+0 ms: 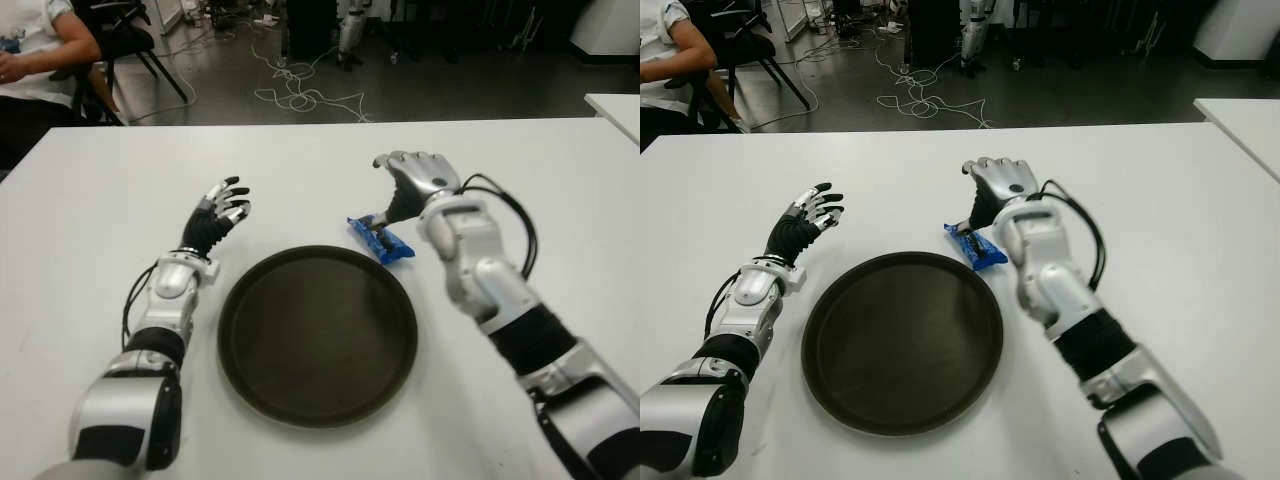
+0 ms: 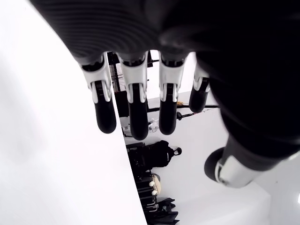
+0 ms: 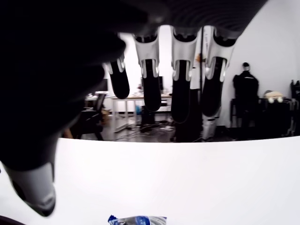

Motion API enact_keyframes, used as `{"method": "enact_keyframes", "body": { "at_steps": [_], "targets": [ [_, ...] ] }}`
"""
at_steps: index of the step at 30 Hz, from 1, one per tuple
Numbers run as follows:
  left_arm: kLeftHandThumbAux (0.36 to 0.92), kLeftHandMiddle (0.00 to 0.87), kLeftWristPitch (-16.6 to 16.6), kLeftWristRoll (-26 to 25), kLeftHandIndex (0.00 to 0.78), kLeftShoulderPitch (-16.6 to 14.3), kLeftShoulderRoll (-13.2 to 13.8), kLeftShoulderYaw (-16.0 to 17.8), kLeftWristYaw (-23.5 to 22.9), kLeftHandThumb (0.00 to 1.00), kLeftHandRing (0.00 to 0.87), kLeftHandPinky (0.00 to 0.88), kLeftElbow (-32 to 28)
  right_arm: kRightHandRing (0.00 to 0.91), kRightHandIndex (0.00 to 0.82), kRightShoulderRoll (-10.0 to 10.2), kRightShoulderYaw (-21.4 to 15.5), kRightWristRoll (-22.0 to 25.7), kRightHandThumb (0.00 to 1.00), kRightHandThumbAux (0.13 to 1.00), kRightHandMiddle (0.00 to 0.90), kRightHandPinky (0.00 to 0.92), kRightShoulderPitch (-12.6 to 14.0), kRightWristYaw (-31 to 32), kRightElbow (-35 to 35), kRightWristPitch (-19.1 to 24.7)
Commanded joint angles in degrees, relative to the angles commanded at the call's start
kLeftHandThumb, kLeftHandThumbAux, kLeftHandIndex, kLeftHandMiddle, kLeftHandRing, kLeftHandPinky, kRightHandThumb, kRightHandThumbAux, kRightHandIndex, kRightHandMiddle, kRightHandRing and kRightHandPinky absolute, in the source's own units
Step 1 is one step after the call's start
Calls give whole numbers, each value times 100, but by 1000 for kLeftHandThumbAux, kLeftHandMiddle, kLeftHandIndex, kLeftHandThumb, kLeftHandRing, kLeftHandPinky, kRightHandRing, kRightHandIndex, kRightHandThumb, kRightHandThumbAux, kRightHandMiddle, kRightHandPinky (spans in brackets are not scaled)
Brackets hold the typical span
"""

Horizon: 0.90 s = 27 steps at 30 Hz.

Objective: Pick up the Oreo

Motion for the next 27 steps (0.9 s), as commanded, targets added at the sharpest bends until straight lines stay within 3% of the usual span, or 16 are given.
{"method": "enact_keyframes", "body": {
  "at_steps": [7, 27],
  "targets": [
    [630, 213, 0, -18, 117, 7, -5, -8, 8, 84, 207, 231, -19, 360, 288, 141, 75, -211, 0, 684, 301, 437, 12, -28, 6, 181],
    [619, 208, 49, -30, 114, 7, -9, -18, 29, 73, 208, 229, -17, 384, 310, 405, 268, -364, 0, 639, 315, 470, -28, -189, 418, 356]
  ]
}}
